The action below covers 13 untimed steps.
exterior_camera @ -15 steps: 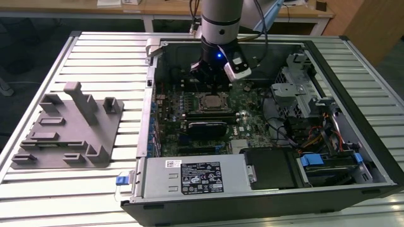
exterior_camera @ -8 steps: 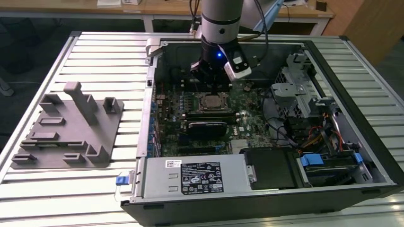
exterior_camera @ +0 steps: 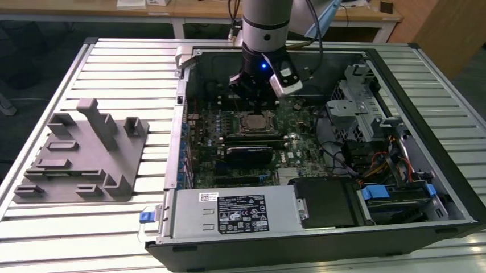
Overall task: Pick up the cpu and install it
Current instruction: 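Install the first cpu locking lever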
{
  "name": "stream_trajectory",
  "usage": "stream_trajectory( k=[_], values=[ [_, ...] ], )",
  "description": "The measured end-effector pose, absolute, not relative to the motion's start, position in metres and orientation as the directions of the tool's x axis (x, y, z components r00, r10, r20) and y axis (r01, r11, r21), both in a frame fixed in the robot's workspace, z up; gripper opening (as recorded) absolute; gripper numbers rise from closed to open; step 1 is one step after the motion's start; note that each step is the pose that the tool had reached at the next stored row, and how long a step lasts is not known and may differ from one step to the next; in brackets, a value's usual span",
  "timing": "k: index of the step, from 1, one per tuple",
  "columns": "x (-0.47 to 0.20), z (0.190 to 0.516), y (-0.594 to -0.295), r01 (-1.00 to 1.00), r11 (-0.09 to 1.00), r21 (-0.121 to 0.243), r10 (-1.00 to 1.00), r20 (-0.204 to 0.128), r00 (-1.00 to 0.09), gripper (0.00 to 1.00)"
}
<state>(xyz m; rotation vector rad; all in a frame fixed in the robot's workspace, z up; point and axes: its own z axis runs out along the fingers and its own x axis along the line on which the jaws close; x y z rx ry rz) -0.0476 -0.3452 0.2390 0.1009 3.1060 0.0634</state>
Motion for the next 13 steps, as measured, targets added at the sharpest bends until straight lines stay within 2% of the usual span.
stream_trajectory(
  k=[13],
  values=[
    [-0.071, 0.239, -0.345, 0.064, 0.997, 0.042, 0.066, -0.034, -0.997, 0.11]
  ],
)
